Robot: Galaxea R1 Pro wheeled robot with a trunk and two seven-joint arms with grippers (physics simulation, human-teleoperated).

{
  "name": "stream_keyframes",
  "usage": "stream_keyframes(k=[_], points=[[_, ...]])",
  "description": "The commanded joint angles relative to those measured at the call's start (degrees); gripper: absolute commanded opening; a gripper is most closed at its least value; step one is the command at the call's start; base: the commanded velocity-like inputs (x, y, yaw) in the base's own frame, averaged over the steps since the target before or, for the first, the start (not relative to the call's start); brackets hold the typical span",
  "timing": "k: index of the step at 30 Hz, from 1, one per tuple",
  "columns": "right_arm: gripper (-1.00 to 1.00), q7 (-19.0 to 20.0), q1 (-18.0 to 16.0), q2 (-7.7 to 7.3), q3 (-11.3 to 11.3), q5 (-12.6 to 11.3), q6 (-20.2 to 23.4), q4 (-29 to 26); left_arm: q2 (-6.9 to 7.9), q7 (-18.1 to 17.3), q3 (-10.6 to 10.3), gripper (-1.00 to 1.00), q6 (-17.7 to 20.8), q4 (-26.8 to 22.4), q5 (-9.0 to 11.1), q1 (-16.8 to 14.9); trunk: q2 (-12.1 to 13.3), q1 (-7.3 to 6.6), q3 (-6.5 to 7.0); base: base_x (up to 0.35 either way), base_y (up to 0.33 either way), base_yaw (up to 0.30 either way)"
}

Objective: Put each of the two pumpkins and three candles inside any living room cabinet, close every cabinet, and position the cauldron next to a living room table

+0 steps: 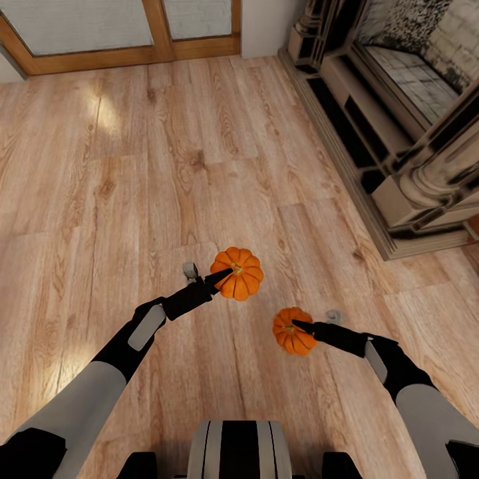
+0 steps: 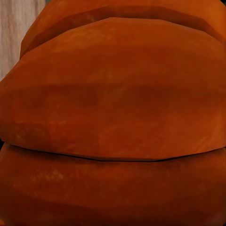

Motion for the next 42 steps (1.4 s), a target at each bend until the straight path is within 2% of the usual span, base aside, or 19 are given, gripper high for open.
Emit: stream_keyframes(k=[1,3,7,9,11,14,25,29,33,36,38,39,41,42], points=[[-1.0,0.2,0.0,-0.47,-1.2,0.0,0.4,0.0,-0.01,0.0,0.0,-1.0,0.0,0.0,0.0,0.0,0.0,0.0,0.0,0.0,0.0,0.0],[-1.0,0.3,0.0,-1.42,-2.0,0.0,1.4,0.0,-0.01,0.0,0.0,-1.0,0.0,0.0,0.0,0.0,0.0,0.0,0.0,0.0,0.0,0.0],[-1.0,0.4,0.0,-2.68,-2.2,-0.1,1.7,0.1,0.0,0.0,0.0,-1.0,0.0,0.0,0.0,0.0,0.0,0.0,0.0,0.0,0.0,0.0],[-1.0,0.5,0.0,-3.08,-3.5,-0.2,1.7,0.2,0.05,0.0,0.0,-1.0,0.0,0.0,0.0,0.0,0.0,0.0,0.0,0.0,0.0,0.0],[-1.0,0.6,0.1,-3.15,-5.4,-0.2,1.7,0.5,0.05,0.0,0.0,-1.0,0.0,0.1,0.0,0.0,0.0,0.0,0.0,0.0,0.0,0.0],[-1.0,0.7,0.1,-3.16,-6.4,-0.2,1.7,0.7,0.04,0.1,0.0,-1.0,0.0,0.3,0.0,0.0,0.0,0.0,0.0,0.0,0.0,0.0],[-1.0,0.7,0.3,-2.78,-6.6,-0.1,1.6,0.9,-0.15,0.4,0.0,-1.0,-1.1,0.6,0.0,0.0,0.0,0.0,0.0,0.0,0.0,0.0],[-1.0,0.7,0.3,-2.79,-6.6,0.0,1.7,0.9,-1.68,0.7,-0.1,-1.0,-0.9,0.2,-0.3,0.0,0.0,-0.05,0.44,0.0,0.0,0.0],[-1.0,0.7,0.4,-2.71,-6.6,0.0,1.6,0.9,-2.15,3.7,-0.2,-1.0,-0.2,-2.2,-0.3,-0.1,0.1,-0.15,1.33,0.0,0.0,0.0],[-1.0,0.5,0.4,-2.71,-6.6,0.1,1.6,0.8,-2.15,7.9,-0.3,-1.0,0.0,-5.8,-0.4,-0.1,0.1,-0.23,1.99,0.0,0.0,0.0],[-1.0,0.5,0.5,-2.74,-6.6,0.2,1.6,0.8,-2.1,10.1,-0.3,-1.0,0.1,-6.4,-0.4,-0.1,0.1,-0.28,2.44,0.0,0.0,0.0],[-1.0,0.5,0.5,-2.79,-6.6,0.2,1.7,0.6,-1.72,12.1,0.0,-1.0,0.1,-6.6,-0.4,-0.1,0.2,-0.31,2.66,0.0,0.0,0.0],[-1.0,0.5,0.5,-2.79,-6.6,0.2,1.7,0.3,-1.19,12.5,0.1,-1.0,0.1,-6.7,-0.3,-0.2,0.2,-0.36,3.1,0.0,0.0,0.0],[-1.0,0.6,0.5,-2.85,-6.6,0.2,1.6,0.4,-0.42,12.7,0.1,-1.0,0.2,-6.8,-0.1,-0.2,0.2,-0.39,3.32,0.0,0.0,0.0]])
